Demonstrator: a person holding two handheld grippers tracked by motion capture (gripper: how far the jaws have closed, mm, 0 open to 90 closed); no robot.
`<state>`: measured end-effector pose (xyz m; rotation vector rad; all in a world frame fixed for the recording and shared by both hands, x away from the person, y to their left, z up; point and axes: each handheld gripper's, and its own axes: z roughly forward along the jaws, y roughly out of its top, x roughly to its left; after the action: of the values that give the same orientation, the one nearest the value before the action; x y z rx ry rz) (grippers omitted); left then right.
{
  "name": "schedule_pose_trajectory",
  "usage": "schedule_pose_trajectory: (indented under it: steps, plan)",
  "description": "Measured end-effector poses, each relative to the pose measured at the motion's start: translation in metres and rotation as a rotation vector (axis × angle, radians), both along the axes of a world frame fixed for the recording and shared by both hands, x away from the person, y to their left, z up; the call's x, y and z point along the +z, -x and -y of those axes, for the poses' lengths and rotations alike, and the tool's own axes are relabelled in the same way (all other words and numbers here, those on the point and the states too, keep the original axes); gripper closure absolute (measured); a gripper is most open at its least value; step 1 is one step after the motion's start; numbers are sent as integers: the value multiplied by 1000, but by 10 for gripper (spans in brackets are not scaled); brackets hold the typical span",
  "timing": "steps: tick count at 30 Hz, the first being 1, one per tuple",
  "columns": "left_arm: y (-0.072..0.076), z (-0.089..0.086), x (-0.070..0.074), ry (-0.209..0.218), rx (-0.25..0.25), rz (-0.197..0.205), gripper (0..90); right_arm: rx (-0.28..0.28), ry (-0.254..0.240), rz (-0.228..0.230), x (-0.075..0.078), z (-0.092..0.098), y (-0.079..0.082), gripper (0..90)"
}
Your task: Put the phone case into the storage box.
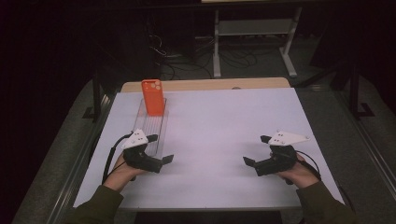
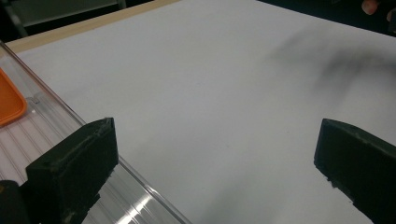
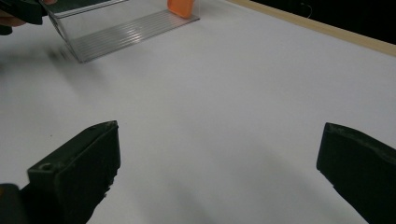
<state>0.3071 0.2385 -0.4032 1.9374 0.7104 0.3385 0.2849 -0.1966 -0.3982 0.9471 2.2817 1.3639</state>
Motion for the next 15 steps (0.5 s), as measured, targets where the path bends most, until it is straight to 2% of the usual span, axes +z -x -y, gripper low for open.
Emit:
schedule_pose_trajectory:
  steps: [5, 15]
  plan:
    - [0, 0, -2, 4, 1, -1, 0, -4, -5, -10, 0, 0, -1, 0]
    - [0, -1, -2, 5, -2, -7, 0, 0, -4, 3, -1, 0, -1, 0]
